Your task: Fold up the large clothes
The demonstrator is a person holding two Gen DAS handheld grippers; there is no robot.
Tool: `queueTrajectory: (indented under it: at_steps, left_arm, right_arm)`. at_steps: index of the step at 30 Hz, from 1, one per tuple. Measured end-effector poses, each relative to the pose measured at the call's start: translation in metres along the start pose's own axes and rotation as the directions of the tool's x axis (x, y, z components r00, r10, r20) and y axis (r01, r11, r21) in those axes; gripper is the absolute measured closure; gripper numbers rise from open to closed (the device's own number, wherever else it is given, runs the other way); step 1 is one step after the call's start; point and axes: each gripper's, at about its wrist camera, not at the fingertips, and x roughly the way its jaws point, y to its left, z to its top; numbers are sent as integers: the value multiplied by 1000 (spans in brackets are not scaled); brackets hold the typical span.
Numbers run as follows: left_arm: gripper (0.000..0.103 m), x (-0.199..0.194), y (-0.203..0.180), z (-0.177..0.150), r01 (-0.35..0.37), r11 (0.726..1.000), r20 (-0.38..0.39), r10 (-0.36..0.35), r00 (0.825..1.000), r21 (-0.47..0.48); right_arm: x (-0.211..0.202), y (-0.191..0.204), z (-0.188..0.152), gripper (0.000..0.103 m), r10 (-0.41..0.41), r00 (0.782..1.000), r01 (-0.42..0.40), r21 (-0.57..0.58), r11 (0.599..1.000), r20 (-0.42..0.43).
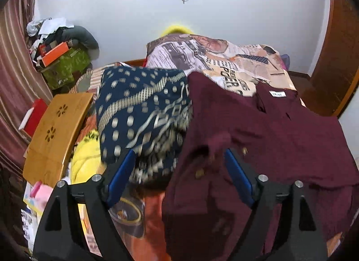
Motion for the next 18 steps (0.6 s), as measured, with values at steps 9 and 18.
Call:
queueTrajectory:
  at_steps: [9, 18]
  left_arm:
    - [15, -11, 11, -68, 41, 999, -85, -44, 995, -35]
    - [15, 5, 7, -139, 86, 992, -227, -105, 968, -91]
  right_arm:
    - [-23, 16, -52, 37, 18, 1000, -17, 12, 1000, -26]
    - [-21, 22, -120, 37, 7, 990, 8, 109, 994, -142]
